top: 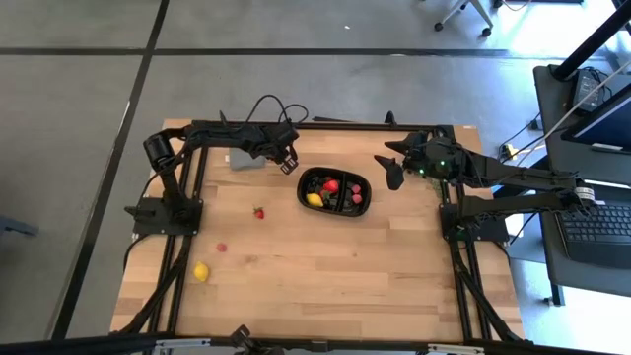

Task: Pick and placing Produce into tupperware
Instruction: Put the red strawberry into the black container

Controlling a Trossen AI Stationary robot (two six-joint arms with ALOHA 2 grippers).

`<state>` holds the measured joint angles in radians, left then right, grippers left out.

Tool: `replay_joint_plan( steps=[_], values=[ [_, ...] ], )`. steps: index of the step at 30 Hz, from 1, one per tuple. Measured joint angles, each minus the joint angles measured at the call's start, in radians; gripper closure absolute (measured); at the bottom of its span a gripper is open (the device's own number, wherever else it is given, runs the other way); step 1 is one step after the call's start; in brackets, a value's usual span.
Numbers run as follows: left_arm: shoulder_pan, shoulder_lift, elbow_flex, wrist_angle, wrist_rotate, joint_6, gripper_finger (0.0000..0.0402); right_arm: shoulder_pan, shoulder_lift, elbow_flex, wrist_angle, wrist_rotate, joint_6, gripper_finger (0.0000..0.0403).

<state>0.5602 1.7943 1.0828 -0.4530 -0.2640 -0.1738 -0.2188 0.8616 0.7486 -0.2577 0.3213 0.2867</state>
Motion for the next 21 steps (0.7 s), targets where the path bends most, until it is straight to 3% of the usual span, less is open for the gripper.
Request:
replay_joint_plan(
  steps=[6,12,21],
  values=[
    [0.000,0.000,0.000,0.000,0.000,0.000,0.0395,0.000,0.000,0.000,0.000,0.000,0.000,0.0127],
    [0.000,-0.001,0.000,-0.002,0.009,0.034,0.0399,0.000,0.000,0.000,0.000,0.000,0.000,0.0127],
    [0.005,-0.057,0.068,-0.066,0.124,0.065,0.0400,0.000,0.000,0.000,0.004,0.000,-0.001,0.0127]
  ],
)
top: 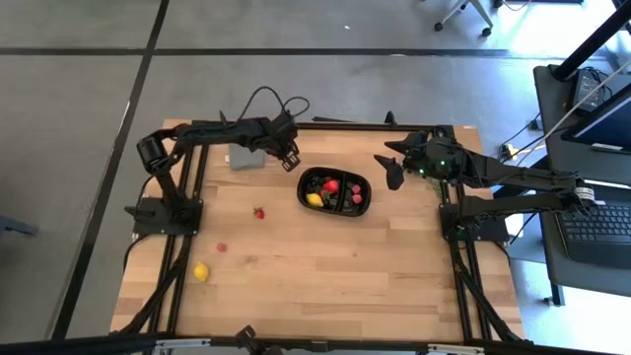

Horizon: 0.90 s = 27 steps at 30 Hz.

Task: Pick and placing Produce into tupperware
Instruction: Put the red strawberry into the black container

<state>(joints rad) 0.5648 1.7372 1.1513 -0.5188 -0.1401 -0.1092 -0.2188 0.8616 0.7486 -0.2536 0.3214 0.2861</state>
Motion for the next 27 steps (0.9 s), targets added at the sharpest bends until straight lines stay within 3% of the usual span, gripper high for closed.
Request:
replay_joint_plan(
  steps=[3,9,12,19,27],
  values=[
    [0.000,-0.034,0.058,-0.040,0.077,0.014,0.0401,0.000,0.000,0.000,0.004,0.000,0.001,0.0127],
    [-0.040,-0.070,0.159,-0.053,0.367,0.027,0.0401,0.000,0.000,0.000,0.004,0.000,0.001,0.0127],
    [-0.090,-0.071,0.183,-0.048,0.449,0.041,0.0401,0.000,0.000,0.000,0.006,0.000,0.001,0.0127],
    [-0.220,-0.062,0.154,-0.049,0.374,0.043,0.0401,0.000,0.000,0.000,0.011,0.000,0.001,0.0127],
    [-0.262,-0.019,0.111,-0.020,0.286,0.043,0.0401,0.000,0.000,0.000,0.012,0.000,0.027,0.0127]
  ],
)
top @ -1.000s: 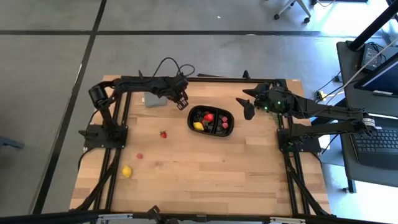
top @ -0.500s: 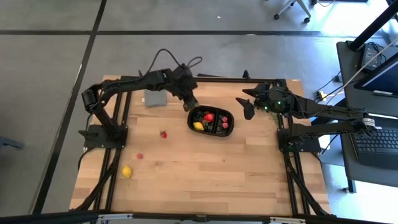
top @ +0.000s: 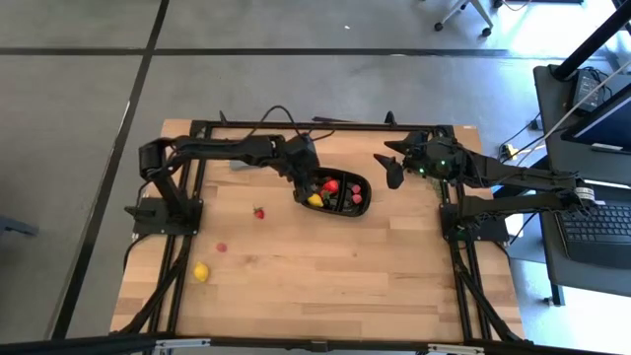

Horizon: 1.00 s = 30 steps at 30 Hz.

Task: Pick and placing Produce into tupperware
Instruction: Put the red strawberry into the black container

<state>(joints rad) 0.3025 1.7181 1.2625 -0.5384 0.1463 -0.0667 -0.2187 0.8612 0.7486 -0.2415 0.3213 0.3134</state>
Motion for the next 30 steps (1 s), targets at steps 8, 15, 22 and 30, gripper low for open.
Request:
replay_joint_plan(
  steps=[8,15,22,30],
  values=[
    [0.001,0.027,-0.002,0.023,-0.009,-0.002,0.0383,0.000,0.000,0.000,0.006,0.000,0.001,0.0127],
    [0.002,0.025,-0.002,0.060,-0.009,-0.001,0.0360,0.000,0.000,0.000,0.006,0.000,-0.002,0.0127],
    [0.001,0.025,-0.002,0.055,-0.028,-0.068,0.0310,0.000,0.000,0.000,0.002,0.000,-0.036,0.0127],
    [-0.029,0.025,-0.002,0.047,-0.028,-0.198,0.0188,0.000,0.000,0.000,-0.026,0.000,-0.063,0.0127]
  ],
)
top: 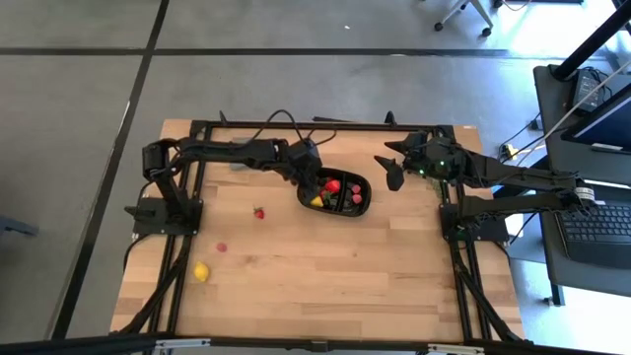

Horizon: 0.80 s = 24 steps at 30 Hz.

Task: Pick and placing Produce into tupperware
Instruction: Put the red strawberry into the black container

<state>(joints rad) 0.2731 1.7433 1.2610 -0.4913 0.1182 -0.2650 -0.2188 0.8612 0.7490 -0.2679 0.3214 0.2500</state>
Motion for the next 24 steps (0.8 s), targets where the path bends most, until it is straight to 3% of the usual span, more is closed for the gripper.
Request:
replay_joint_plan(
  steps=[4,8,17,24],
  values=[
    [-0.009,0.000,0.000,-0.014,0.044,-0.135,0.0160,0.000,0.000,0.000,-0.009,0.000,-0.020,0.0127],
    [-0.019,0.000,0.000,-0.125,0.110,-0.195,0.0158,0.000,0.000,0.000,-0.009,0.000,-0.024,0.0127],
    [-0.155,-0.011,0.001,-0.558,-0.139,-0.274,0.0167,0.000,0.000,0.000,-0.008,0.000,-0.104,0.0127],
    [-0.266,-0.011,0.001,-0.620,-0.218,-0.097,0.0165,0.000,0.000,0.000,-0.007,0.000,-0.090,0.0127]
  ],
)
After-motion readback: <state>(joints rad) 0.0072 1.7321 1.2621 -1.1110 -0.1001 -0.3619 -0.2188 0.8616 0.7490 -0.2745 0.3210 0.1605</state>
